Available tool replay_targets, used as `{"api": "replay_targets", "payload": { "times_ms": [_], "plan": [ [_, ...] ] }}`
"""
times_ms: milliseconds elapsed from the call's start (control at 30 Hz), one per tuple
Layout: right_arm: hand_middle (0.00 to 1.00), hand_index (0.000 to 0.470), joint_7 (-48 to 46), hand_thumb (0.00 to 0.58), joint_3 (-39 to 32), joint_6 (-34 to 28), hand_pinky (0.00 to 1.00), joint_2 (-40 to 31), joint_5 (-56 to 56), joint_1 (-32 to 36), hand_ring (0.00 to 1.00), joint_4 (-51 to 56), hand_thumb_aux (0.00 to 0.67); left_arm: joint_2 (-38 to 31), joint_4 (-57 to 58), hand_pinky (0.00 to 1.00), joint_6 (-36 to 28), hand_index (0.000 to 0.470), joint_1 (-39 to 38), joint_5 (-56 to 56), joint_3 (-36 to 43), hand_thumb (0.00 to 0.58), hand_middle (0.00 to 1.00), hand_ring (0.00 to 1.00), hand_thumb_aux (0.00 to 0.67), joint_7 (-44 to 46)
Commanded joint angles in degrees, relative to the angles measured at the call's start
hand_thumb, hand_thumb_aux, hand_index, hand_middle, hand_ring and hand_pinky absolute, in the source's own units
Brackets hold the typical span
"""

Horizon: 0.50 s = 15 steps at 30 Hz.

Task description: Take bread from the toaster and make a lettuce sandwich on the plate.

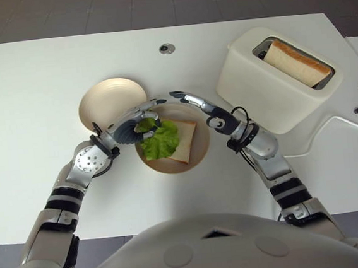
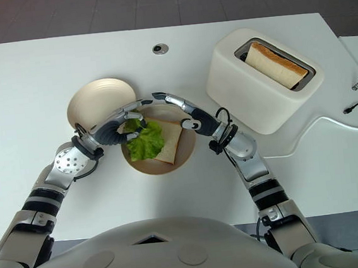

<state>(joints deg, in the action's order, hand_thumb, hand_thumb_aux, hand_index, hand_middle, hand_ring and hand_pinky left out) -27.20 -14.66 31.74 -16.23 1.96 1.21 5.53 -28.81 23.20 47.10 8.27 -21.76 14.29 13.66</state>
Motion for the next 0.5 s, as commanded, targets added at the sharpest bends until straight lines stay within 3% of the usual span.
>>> {"api": "replay_targets", "payload": {
  "times_ms": [33,400,433,467,500],
  "plan": [
    [0.0,0.0,-0.2,0.0,-0.2,-0.6,0.0,0.1,-0.1,-0.3,0.0,-0.4,0.0,1.5,0.5,0.0,-0.3,0.47,0.9,-1.9,1.2,0.58,0.0,0.0,0.67,-0.9],
    [0.0,0.0,0.1,0.0,-0.5,-0.5,0.0,0.3,0.6,-0.2,0.0,0.3,0.0,4.0,-2.1,0.0,0.7,0.47,0.8,-1.5,2.2,0.58,0.0,0.0,0.67,-1.5],
    [0.0,0.0,0.2,0.0,-0.6,-0.6,0.0,0.4,0.7,-0.2,0.0,0.2,0.0,4.0,-1.6,0.0,0.5,0.45,0.9,-1.9,2.5,0.579,0.0,0.0,0.641,-1.3],
    [0.0,0.0,0.3,0.0,-0.6,-0.5,0.0,0.4,0.7,-0.2,0.0,0.2,0.0,3.9,-1.1,0.0,0.5,0.367,1.0,-2.8,2.9,0.552,0.0,0.0,0.523,-1.3],
    [0.0,0.0,0.5,0.0,-0.5,-0.4,0.0,0.3,0.9,-0.1,0.0,0.2,0.0,3.9,-0.6,0.0,0.2,0.317,0.9,-3.5,3.4,0.519,0.0,0.0,0.452,-1.2]
  ]
}}
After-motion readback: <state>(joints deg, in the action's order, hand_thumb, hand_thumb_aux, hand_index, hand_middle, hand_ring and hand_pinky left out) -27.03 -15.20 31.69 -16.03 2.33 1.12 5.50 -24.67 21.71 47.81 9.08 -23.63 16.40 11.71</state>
